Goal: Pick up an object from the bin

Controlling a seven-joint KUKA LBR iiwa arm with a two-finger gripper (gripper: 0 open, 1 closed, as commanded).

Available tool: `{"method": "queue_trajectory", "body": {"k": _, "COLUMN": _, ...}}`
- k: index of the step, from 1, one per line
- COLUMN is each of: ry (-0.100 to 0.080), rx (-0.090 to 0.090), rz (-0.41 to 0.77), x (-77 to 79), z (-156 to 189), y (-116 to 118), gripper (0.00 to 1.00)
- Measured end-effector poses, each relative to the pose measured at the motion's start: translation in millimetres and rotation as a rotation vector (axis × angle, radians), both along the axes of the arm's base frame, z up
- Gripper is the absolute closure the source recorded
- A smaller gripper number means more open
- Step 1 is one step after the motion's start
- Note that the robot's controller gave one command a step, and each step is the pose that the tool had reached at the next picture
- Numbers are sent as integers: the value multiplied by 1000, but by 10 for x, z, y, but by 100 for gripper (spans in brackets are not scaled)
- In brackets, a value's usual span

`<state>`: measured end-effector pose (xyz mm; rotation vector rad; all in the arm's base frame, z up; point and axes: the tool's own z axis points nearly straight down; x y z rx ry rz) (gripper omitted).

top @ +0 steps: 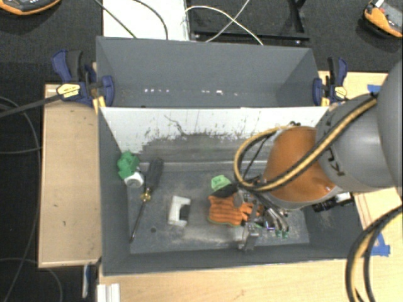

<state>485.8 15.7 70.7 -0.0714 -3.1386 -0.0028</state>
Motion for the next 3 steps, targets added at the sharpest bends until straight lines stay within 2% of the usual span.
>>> {"method": "queue_trajectory", "body": {"k": 1, "ry": -8, "rx": 0, "rz": -95, "x": 40, "z": 1, "y": -39, "gripper": 0}}
{"method": "queue_trajectory", "body": {"k": 2, "ry": -3, "rx": 0, "rz": -2, "x": 12, "z": 10, "y": -3, "gripper": 100}}
{"method": "queue_trajectory", "body": {"k": 3, "ry": -3, "rx": 0, "rz": -2, "x": 12, "z": 10, "y": -3, "gripper": 100}}
